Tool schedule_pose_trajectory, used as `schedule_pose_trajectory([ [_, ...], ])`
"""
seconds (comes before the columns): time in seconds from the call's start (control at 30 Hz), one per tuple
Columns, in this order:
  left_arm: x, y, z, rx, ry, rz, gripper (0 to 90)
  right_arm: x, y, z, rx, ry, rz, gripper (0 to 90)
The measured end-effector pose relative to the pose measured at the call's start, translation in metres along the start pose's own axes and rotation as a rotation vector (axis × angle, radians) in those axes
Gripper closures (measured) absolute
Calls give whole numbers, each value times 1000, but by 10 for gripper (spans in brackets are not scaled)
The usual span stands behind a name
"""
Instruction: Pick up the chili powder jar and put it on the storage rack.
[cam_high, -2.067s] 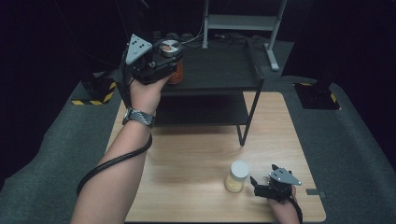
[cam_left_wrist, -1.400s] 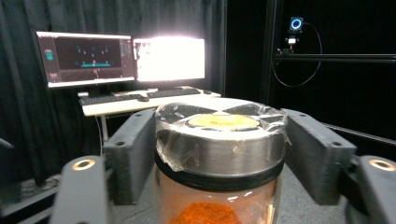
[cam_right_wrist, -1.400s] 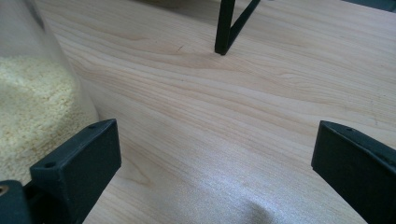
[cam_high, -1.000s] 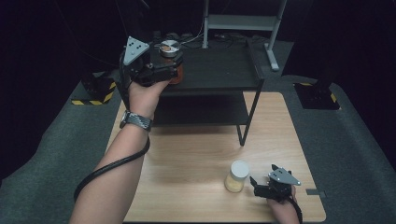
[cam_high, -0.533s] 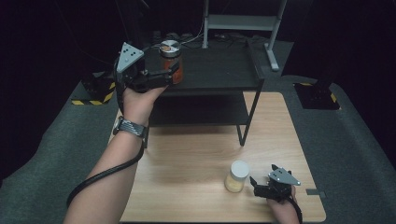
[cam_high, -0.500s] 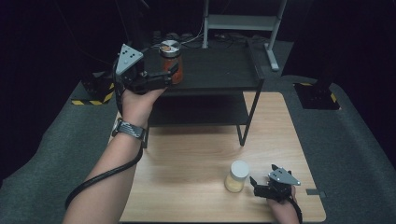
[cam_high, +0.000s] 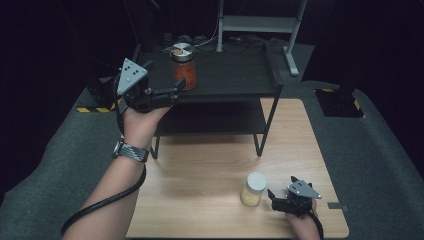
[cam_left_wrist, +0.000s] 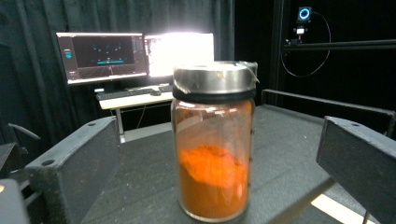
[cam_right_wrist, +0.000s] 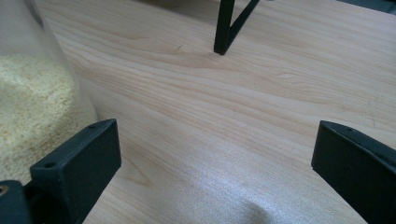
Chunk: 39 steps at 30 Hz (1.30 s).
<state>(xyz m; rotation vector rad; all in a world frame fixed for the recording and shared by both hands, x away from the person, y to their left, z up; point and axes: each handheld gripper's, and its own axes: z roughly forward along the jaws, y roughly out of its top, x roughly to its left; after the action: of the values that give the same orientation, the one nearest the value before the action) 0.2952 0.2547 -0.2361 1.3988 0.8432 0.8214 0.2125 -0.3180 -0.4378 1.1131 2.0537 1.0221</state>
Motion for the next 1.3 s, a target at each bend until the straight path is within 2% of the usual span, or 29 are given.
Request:
schedule_pose_trajectory([
  [0.3, -5, -15, -14, 12, -14, 3, 4, 0, 0, 0, 3, 0, 0, 8],
  [0.67, -14, -32, -26, 47, -25, 33, 4, 1, 1, 0, 4, -1, -3, 8],
  [0.83, -16, -43, -31, 63, -27, 20, 4, 1, 1, 0, 3, 0, -3, 8],
  [0.93, -14, -50, -33, 92, -38, 11, 4, 1, 1, 0, 4, -1, -5, 8],
  [1.3, -15, -75, -46, 130, -52, 9, 4, 2, 1, 1, 6, -4, -12, 8],
])
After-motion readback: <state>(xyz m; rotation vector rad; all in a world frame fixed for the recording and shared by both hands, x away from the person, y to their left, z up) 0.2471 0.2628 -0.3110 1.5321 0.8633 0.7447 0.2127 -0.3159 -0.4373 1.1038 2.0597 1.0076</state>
